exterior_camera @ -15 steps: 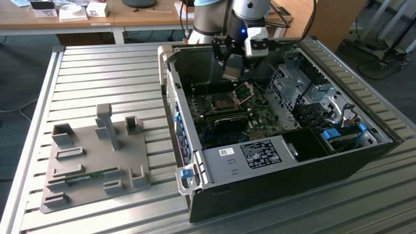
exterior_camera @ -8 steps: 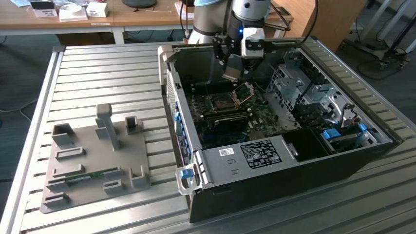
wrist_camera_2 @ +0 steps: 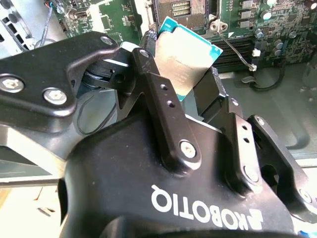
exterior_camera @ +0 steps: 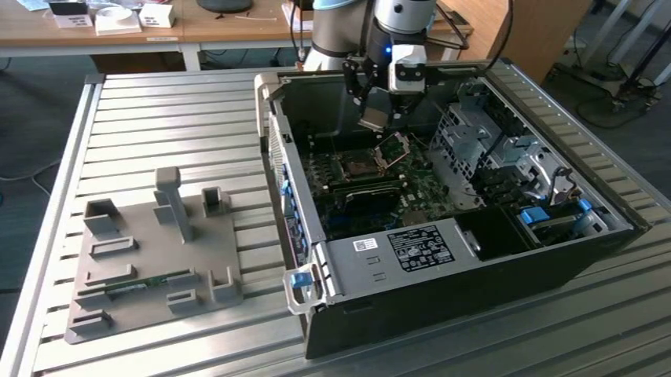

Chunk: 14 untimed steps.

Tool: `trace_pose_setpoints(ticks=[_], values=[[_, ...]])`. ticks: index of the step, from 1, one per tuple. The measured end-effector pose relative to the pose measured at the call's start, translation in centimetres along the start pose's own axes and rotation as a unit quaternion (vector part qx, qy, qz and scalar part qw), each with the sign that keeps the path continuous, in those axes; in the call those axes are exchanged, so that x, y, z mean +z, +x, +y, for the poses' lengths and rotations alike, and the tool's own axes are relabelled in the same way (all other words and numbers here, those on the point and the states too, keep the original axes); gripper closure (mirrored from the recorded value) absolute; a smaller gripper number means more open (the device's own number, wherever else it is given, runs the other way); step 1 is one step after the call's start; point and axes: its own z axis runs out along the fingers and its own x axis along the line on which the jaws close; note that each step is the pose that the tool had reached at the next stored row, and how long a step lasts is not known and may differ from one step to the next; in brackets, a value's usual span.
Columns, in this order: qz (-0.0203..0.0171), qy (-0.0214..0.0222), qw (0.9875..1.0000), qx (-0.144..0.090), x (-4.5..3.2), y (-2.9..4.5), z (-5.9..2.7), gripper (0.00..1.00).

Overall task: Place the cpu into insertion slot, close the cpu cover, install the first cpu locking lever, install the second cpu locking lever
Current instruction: 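Place the cpu into insertion slot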

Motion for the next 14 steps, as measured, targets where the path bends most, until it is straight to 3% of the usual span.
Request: trace_pose_setpoints(ticks=[5, 12, 14], values=[[-0.0036, -0.0008, 0.9991, 0.042, 0.05, 0.00, 0.00, 0.46], [-0.0090, -0.0019, 0.9947, 0.103, 0.14, 0.00, -0.01, 0.46], [-0.0092, -0.0019, 0.9944, 0.106, 0.14, -0.01, -0.01, 0.46]])
